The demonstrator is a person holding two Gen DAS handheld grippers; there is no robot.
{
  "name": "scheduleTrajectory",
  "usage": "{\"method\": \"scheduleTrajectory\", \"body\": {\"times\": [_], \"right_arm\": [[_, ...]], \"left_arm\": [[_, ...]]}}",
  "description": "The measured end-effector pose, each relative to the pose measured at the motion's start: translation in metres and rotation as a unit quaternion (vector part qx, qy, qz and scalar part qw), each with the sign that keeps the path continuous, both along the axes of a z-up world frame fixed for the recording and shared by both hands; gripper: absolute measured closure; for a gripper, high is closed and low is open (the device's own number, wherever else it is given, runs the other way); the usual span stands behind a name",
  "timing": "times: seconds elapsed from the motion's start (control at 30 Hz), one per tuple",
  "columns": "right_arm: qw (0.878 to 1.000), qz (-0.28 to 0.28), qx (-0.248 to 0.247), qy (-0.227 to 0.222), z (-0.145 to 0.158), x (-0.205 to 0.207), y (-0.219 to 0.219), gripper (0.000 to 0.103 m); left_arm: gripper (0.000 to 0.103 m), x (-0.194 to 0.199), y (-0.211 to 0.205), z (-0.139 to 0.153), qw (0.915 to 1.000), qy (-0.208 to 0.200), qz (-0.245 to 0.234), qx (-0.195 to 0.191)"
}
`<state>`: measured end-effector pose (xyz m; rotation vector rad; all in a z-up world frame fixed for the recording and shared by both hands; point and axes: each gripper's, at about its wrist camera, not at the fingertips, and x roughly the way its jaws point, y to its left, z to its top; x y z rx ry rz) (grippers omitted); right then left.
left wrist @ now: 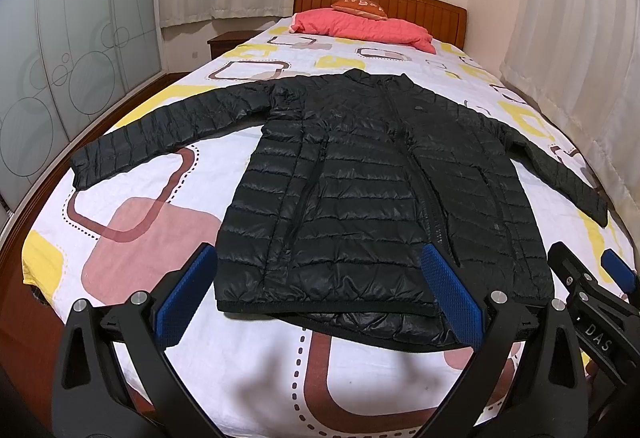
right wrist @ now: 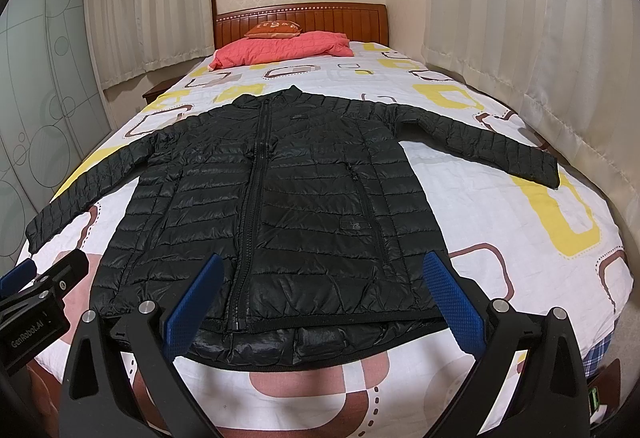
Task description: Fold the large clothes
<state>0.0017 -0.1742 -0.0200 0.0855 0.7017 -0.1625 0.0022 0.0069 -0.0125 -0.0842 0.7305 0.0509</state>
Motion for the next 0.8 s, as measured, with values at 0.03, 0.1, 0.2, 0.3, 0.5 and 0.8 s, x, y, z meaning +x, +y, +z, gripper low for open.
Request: {"method": "scheduleTrajectory", "body": {"times": [0.03,0.1,0.2,0.3,0.5,0.8], "right_arm": [[1.0,0.0,0.0,0.0,0.0,0.0,0.0,0.004],[1.0,0.0,0.0,0.0,-0.0001,0.0,0.0001,0.004],[1.0,0.0,0.0,0.0,-0.0002,0.0,0.0001,0.004],[1.0,0.0,0.0,0.0,-0.0004,0.0001,0.0003,0.004],[1.0,0.0,0.0,0.0,-0.0008,0.0002,0.0006,0.004],[1.0,0.0,-0.001,0.0,-0.0001,-0.0002,0.0009,0.004]], "left_arm": [[0.002,0.0003,-0.0002,0.0008,1.0,0.001,0.0,0.0],[0.002,0.0002,0.0001,0.0001,1.0,0.001,0.0,0.0],[0.002,-0.0002,0.0007,-0.0005,1.0,0.001,0.0,-0.001],[0.002,-0.0003,0.001,-0.0012,1.0,0.002,0.0,0.0],[0.002,0.0003,0.0007,-0.0004,1.0,0.002,0.0,-0.001],[0.002,0.0,0.0016,-0.0017,1.0,0.002,0.0,-0.001]]}}
